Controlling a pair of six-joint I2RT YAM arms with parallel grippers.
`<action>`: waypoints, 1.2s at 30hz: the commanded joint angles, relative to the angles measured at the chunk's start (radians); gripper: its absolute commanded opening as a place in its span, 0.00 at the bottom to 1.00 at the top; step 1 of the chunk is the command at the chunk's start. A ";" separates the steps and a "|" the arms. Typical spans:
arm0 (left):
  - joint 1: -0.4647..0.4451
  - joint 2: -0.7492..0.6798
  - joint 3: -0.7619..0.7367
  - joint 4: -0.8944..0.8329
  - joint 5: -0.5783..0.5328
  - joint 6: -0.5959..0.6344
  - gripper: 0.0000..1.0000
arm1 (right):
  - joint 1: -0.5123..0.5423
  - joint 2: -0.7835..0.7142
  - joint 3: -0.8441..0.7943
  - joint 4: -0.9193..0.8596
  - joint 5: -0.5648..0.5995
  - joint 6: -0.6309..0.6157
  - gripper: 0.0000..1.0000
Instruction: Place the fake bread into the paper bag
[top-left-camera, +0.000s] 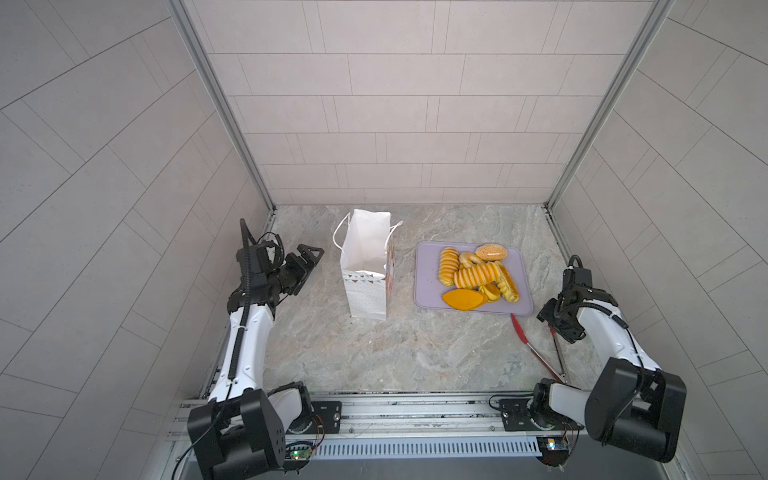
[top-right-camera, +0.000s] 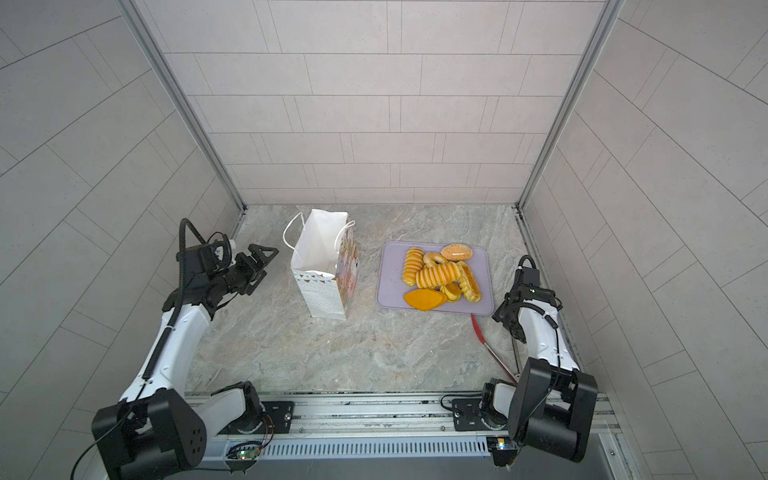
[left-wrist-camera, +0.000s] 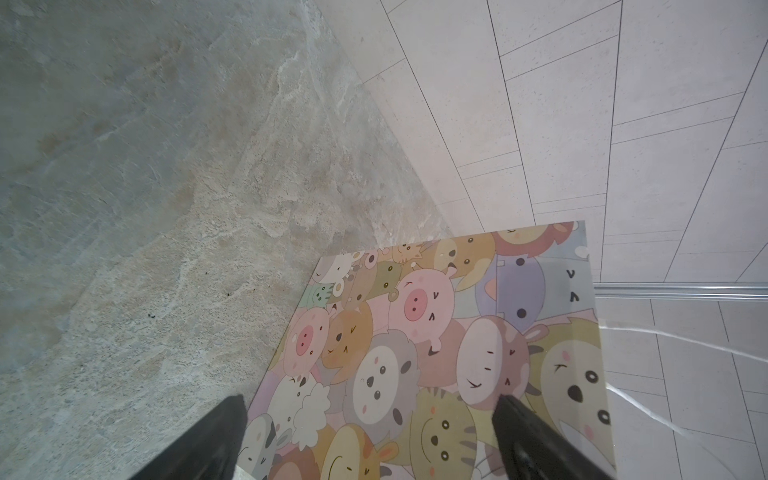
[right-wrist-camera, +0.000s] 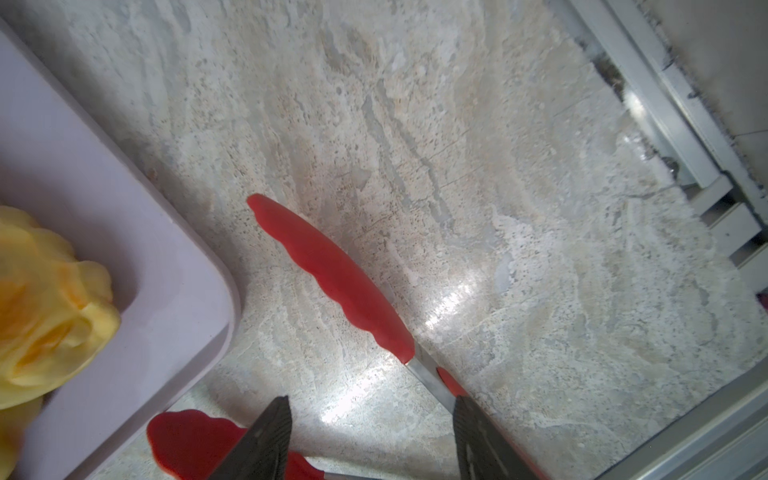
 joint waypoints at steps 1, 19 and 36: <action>0.003 -0.007 -0.019 0.030 0.025 -0.012 1.00 | -0.014 0.058 -0.010 0.010 0.007 -0.010 0.63; 0.003 0.006 -0.026 0.057 0.049 -0.031 1.00 | -0.276 0.306 0.133 0.024 0.078 -0.059 0.46; 0.003 0.022 -0.011 0.031 0.025 -0.013 1.00 | -0.307 0.545 0.354 0.065 0.005 0.024 0.21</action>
